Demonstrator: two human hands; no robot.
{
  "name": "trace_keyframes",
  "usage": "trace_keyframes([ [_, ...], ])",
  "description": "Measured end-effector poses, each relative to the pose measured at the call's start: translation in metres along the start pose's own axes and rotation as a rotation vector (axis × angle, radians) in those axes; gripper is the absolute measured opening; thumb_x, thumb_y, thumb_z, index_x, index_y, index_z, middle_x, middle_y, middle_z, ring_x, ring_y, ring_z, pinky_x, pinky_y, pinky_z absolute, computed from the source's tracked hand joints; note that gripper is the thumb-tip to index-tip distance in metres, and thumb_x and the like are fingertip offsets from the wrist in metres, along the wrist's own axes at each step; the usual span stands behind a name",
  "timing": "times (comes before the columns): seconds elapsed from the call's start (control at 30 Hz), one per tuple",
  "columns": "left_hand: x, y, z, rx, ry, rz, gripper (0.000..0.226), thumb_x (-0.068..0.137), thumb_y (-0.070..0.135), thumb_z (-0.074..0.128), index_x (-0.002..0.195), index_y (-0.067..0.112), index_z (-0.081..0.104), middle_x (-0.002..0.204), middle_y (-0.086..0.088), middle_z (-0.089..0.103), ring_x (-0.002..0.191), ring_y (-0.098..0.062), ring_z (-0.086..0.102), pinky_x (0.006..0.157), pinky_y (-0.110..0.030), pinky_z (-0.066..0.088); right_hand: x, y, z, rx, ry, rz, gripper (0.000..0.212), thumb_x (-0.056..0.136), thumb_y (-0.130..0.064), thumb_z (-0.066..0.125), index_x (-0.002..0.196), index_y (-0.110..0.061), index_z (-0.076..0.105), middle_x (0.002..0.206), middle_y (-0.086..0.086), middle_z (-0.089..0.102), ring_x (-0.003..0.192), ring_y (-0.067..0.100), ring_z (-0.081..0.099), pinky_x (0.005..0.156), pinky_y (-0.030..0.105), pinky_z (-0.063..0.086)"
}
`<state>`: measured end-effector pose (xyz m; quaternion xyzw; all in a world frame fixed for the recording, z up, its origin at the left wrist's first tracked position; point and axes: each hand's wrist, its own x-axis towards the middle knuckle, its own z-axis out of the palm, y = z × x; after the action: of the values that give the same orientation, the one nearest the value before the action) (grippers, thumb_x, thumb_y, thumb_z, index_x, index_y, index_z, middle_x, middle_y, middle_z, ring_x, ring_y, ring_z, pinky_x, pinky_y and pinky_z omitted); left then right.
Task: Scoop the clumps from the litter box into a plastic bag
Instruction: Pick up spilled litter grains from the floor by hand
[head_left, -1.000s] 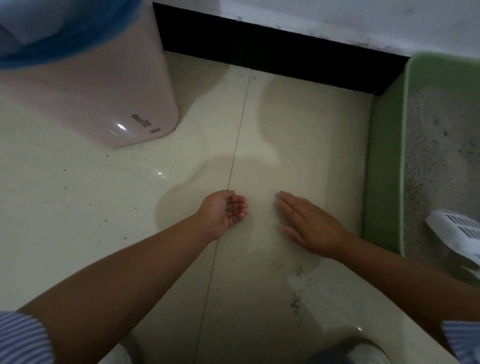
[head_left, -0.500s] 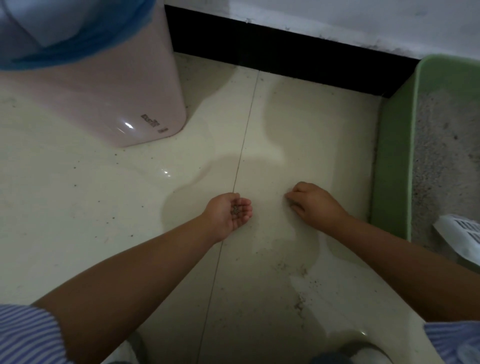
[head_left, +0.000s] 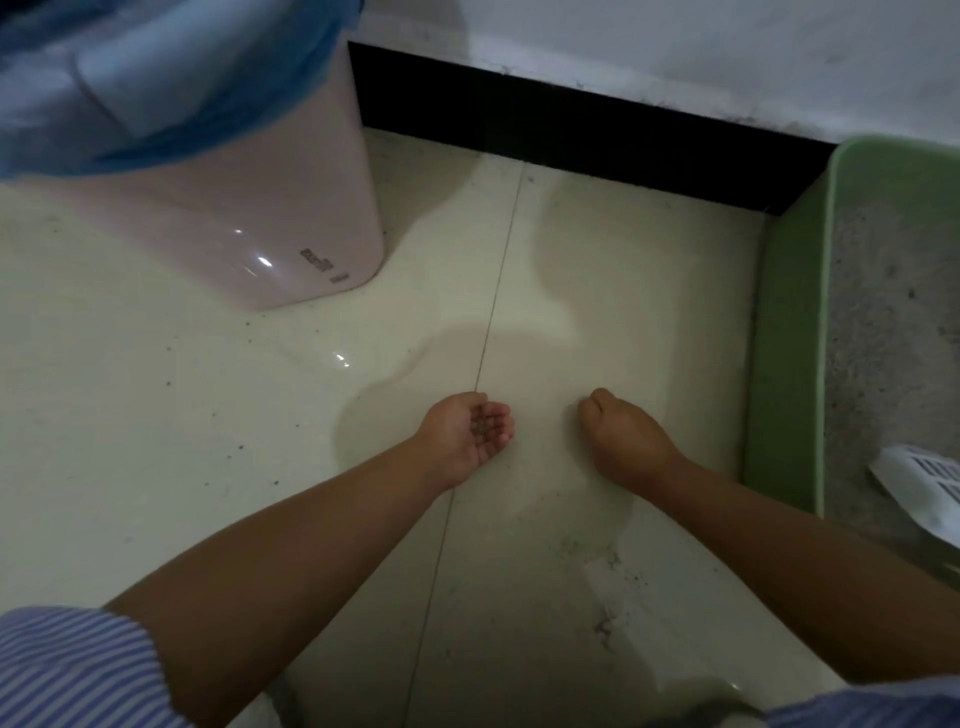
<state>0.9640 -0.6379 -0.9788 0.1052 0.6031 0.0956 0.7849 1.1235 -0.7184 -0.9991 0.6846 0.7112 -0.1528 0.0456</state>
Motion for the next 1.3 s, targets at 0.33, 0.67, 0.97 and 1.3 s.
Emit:
trace_keyframes([
  [0.33, -0.006, -0.005, 0.007, -0.131, -0.061, -0.038, 0.04, 0.1, 0.014, 0.029, 0.072, -0.003, 0.051, 0.062, -0.015, 0.059, 0.067, -0.022, 0.054, 0.042, -0.018, 0.051, 0.005, -0.017, -0.038, 0.906, 0.051, 0.337, 0.019, 0.091, 0.0, 0.049, 0.1, -0.005, 0.065, 0.085, 0.007, 0.067, 0.045, -0.007, 0.055, 0.051, 0.003, 0.042],
  [0.67, -0.002, -0.005, -0.001, -0.11, -0.03, -0.024, 0.04, 0.099, 0.013, 0.031, 0.069, -0.003, 0.052, 0.037, -0.009, 0.058, 0.05, -0.02, 0.061, 0.036, -0.015, 0.049, -0.01, 0.017, -0.006, 0.276, -0.064, 0.178, 0.018, 0.083, -0.007, 0.063, 0.093, 0.006, 0.07, 0.092, 0.026, 0.063, 0.087, 0.036, 0.061, 0.077, 0.032, 0.047],
  [0.97, -0.004, -0.007, 0.004, -0.108, -0.036, -0.044, 0.041, 0.1, 0.013, 0.031, 0.068, -0.003, 0.052, 0.037, -0.009, 0.057, 0.035, -0.016, 0.06, 0.035, -0.015, 0.048, -0.001, 0.014, -0.001, 0.107, -0.052, 0.057, 0.016, 0.045, -0.003, 0.077, 0.044, -0.007, 0.062, 0.045, 0.009, 0.055, 0.034, 0.025, 0.055, 0.034, 0.015, 0.041],
  [1.3, -0.003, -0.005, 0.001, -0.137, -0.025, -0.035, 0.041, 0.1, 0.012, 0.03, 0.068, -0.004, 0.052, 0.042, -0.013, 0.059, 0.051, -0.022, 0.06, 0.036, -0.017, 0.049, 0.004, -0.005, -0.016, 0.509, 0.069, 0.377, 0.013, 0.089, 0.0, 0.049, 0.086, 0.003, 0.061, 0.084, 0.014, 0.053, 0.079, 0.024, 0.05, 0.068, 0.024, 0.042],
])
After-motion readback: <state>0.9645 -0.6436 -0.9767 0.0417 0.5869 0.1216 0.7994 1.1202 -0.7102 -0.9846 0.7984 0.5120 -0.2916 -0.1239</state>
